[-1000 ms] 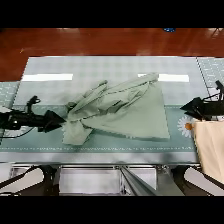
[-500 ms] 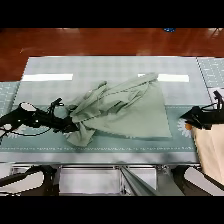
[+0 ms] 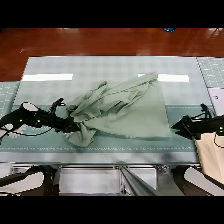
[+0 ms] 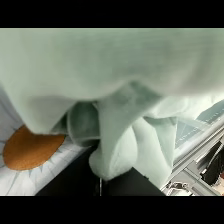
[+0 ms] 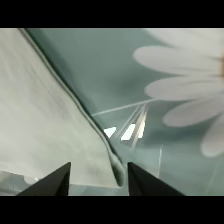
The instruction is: Fold the shirts.
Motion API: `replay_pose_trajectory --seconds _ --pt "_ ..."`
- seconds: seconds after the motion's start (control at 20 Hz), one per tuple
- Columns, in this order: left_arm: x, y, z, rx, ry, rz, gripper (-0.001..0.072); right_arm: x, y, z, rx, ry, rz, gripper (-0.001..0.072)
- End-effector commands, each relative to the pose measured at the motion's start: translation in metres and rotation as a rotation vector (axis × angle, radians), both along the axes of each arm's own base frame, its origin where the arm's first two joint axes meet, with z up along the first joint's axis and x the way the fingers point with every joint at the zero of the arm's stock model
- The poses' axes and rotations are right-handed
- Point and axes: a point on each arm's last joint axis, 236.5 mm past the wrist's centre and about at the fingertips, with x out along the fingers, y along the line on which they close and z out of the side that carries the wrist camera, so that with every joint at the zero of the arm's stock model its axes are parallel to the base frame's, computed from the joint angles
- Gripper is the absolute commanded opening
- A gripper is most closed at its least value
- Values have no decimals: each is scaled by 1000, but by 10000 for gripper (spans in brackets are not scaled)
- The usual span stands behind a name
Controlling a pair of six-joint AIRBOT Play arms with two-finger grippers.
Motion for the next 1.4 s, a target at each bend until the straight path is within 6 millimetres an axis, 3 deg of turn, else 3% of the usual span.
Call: replay_pose_trajectory --seconds 0.0,0.15,0.2,0.25,0.3,0.4,0.5,0.55,0.65,0.75,0.85,0.95,1.05,1.1,1.2,1.35 --pt "5 -1 0 -3 -11 20 21 0 28 -13 20 34 70 407" --pt "10 -1 -1 -1 -25 39 21 29 50 -19 27 -43 64 382" --pt "14 -2 0 -7 -32 55 21 40 55 -16 26 -69 71 269" --pt "21 -5 5 -25 -42 77 21 54 61 -8 34 -117 82 109" --pt "31 -9 12 -47 -62 95 21 72 69 9 61 -200 123 23" --pt "63 -16 46 -105 -150 114 21 108 79 55 104 -319 167 22" --pt "109 -20 108 -181 -308 132 21 148 76 121 87 -471 228 22" --pt "135 -19 154 -223 -420 157 21 170 71 161 55 -567 236 22" --pt "183 -6 265 -314 -674 242 20 218 55 266 -48 -811 194 22" --pt "204 14 376 -348 -905 290 20 231 48 366 -147 -1038 194 22" --pt "199 34 473 -326 -1119 301 20 213 46 447 -263 -1198 238 22" --pt "178 54 552 -284 -1298 322 20 185 47 499 -350 -1297 265 22" --pt "146 68 612 -231 -1454 341 20 156 46 537 -432 -1391 234 22" --pt "127 74 637 -199 -1522 357 20 138 44 548 -481 -1415 224 22" --pt "94 85 666 -117 -1622 397 20 102 39 564 -581 -1451 201 22" --pt "46 96 678 124 -1714 452 20 45 30 580 -718 -1474 159 22"
